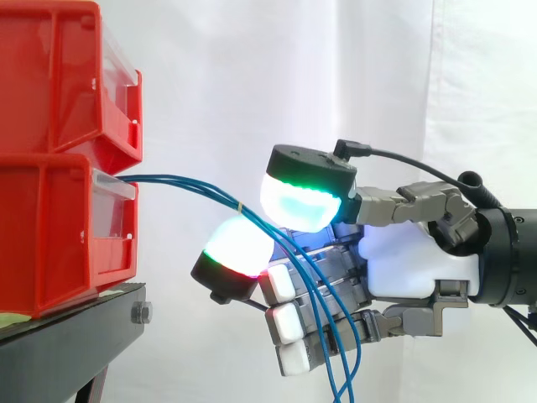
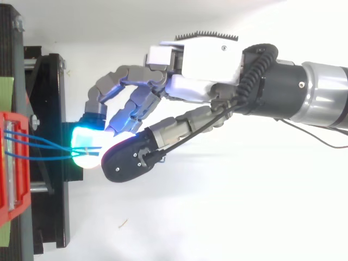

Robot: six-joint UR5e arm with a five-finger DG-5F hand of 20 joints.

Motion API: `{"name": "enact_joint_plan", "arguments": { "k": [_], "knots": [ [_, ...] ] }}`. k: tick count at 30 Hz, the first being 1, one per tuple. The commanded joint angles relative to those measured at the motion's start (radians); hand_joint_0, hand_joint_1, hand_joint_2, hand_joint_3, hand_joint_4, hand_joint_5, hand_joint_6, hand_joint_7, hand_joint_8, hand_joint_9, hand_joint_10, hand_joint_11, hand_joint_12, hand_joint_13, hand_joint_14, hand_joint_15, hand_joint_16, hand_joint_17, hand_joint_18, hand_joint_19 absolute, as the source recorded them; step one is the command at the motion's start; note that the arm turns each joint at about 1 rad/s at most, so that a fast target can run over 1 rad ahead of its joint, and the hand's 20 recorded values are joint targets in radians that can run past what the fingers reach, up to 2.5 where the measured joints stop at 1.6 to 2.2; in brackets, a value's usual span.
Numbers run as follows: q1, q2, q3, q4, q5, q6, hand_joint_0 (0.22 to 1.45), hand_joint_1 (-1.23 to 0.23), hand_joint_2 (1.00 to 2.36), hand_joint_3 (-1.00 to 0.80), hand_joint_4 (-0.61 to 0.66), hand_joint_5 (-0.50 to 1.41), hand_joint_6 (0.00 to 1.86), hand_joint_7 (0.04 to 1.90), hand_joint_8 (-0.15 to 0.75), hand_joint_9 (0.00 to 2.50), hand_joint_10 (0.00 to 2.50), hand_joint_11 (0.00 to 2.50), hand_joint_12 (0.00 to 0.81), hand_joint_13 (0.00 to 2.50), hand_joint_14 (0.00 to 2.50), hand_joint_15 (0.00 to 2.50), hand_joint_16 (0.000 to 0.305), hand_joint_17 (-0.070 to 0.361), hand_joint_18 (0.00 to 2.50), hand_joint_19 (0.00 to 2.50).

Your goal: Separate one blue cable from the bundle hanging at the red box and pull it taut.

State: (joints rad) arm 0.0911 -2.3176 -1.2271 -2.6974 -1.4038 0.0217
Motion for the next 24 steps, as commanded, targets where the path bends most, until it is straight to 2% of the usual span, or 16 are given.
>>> {"name": "enact_joint_plan", "arguments": {
  "k": [1, 11, 17, 19, 23, 24],
  "knots": [
    [0.002, 0.0, 0.0, -0.001, 0.0, 0.0, 0.66, -0.79, 1.01, -0.18, 0.11, -0.2, 0.9, 0.8, 0.34, 0.92, 0.01, 0.77, 0.364, 1.03, 0.02, 0.57, 0.036, 0.08, 0.81, 0.53],
    [0.004, 0.0, 0.0, 0.001, -0.004, -0.002, 0.71, -0.9, 1.02, -0.22, 0.08, -0.2, 0.94, 0.78, 0.327, 0.96, 0.01, 0.93, 0.356, 1.08, 0.02, 0.63, 0.036, 0.081, 0.89, 0.57],
    [0.002, 0.0, 0.0, 0.001, -0.006, -0.009, 0.74, -0.94, 1.01, -0.41, 0.09, -0.19, 0.94, 0.81, 0.338, 1.04, 0.01, 1.02, 0.356, 1.11, 0.02, 0.65, 0.036, 0.08, 0.92, 0.57],
    [0.002, 0.0, 0.0, 0.001, -0.006, -0.011, 0.72, -0.93, 1.0, -0.5, 0.07, -0.17, 0.93, 0.9, 0.344, 1.08, 0.01, 1.01, 0.358, 1.12, 0.02, 0.66, 0.035, 0.08, 0.92, 0.58],
    [0.001, 0.0, 0.0, 0.001, -0.006, -0.012, 0.65, -0.85, 1.0, -0.5, 0.02, -0.14, 0.91, 1.03, 0.35, 1.14, 0.01, 1.01, 0.36, 1.13, 0.02, 0.67, 0.035, 0.078, 0.92, 0.61],
    [0.002, 0.0, 0.0, 0.001, -0.006, -0.012, 0.62, -0.79, 1.0, -0.5, -0.01, -0.13, 0.9, 1.04, 0.344, 1.17, 0.01, 1.0, 0.354, 1.14, 0.02, 0.67, 0.034, 0.077, 0.92, 0.62]
  ]
}}
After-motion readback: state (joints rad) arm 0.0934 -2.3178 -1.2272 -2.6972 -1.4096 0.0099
